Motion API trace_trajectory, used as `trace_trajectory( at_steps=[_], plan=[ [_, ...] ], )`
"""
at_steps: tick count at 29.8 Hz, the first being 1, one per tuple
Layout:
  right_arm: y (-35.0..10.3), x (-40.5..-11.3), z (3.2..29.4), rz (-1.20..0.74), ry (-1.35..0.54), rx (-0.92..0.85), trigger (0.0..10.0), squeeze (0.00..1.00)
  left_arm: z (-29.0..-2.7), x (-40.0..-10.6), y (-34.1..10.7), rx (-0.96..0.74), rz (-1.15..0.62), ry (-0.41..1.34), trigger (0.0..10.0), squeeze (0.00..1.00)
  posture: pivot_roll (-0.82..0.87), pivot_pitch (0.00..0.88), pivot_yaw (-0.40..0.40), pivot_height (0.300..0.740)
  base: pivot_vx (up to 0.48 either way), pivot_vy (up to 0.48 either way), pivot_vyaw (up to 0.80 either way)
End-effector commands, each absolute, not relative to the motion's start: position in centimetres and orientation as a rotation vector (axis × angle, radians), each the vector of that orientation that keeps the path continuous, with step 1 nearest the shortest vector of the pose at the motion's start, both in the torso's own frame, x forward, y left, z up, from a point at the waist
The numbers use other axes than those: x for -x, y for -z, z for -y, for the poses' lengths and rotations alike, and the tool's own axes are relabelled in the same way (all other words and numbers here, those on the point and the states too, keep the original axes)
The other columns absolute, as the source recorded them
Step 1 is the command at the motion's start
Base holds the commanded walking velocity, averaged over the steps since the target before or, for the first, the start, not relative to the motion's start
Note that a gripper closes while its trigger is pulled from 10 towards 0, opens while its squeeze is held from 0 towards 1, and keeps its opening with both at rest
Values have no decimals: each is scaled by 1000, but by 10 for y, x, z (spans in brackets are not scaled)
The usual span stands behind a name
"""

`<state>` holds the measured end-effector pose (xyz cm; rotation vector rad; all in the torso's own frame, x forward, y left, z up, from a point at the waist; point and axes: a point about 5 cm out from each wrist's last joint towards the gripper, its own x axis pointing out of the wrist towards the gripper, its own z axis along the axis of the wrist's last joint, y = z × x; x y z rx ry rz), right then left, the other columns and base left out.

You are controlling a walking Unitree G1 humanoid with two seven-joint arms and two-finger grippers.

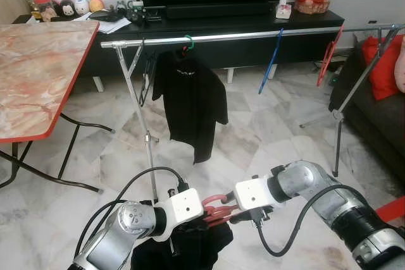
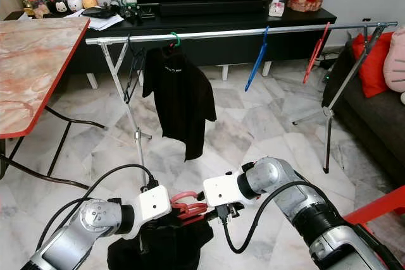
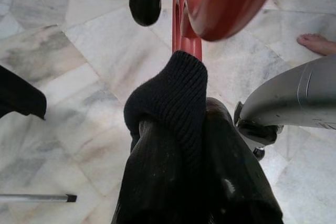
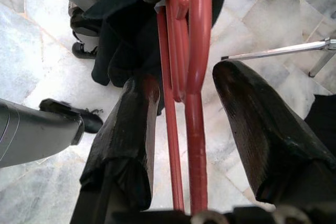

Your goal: Hang hanger

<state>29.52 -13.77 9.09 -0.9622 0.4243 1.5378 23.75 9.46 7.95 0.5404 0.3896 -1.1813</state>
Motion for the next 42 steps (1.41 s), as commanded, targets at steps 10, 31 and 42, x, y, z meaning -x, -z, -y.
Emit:
trace_trajectory(
  at_steps=[10,31,42],
  plan=[
    [-87,-293,135,-440,-1544,933,4667,0,-89,-243,-93,-566,-326,1186,10000,0,-45,0,-26,740,0,0,0],
    [-83,-290,137,-473,-1549,973,0,0,-91,-244,-94,-574,-326,1187,10000,0,-45,0,-15,740,0,0,0],
    [-83,-292,135,-445,-1500,954,0,0,-92,-251,-102,-574,-290,1153,10000,0,-48,0,-4,740,0,0,0]
  ],
)
